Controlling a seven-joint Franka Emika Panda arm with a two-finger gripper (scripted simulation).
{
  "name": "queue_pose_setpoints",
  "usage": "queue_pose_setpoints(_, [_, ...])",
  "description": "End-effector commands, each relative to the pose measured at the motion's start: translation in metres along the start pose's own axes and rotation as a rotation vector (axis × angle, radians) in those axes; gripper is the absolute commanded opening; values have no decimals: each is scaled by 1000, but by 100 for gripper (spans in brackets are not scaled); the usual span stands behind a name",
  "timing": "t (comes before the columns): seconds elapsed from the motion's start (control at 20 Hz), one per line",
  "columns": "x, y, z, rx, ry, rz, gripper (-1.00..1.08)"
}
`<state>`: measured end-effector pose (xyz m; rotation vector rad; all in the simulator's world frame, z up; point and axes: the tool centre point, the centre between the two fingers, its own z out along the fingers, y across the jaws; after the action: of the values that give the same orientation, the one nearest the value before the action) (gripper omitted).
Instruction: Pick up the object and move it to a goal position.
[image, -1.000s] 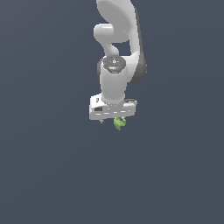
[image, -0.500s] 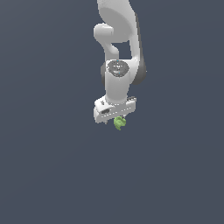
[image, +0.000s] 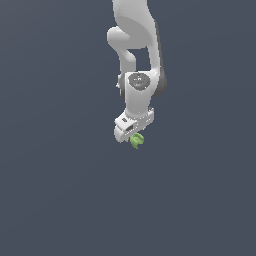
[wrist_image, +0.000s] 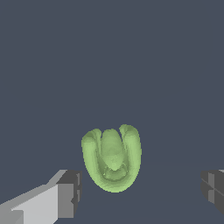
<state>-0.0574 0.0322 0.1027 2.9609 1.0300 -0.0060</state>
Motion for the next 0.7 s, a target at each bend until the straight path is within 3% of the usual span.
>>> queue_pose_setpoints(0.0, [-2,-6,5,1,2,-54,100])
queue_pose_setpoints(0.65, [-7,-18,13,5,6,-149,100])
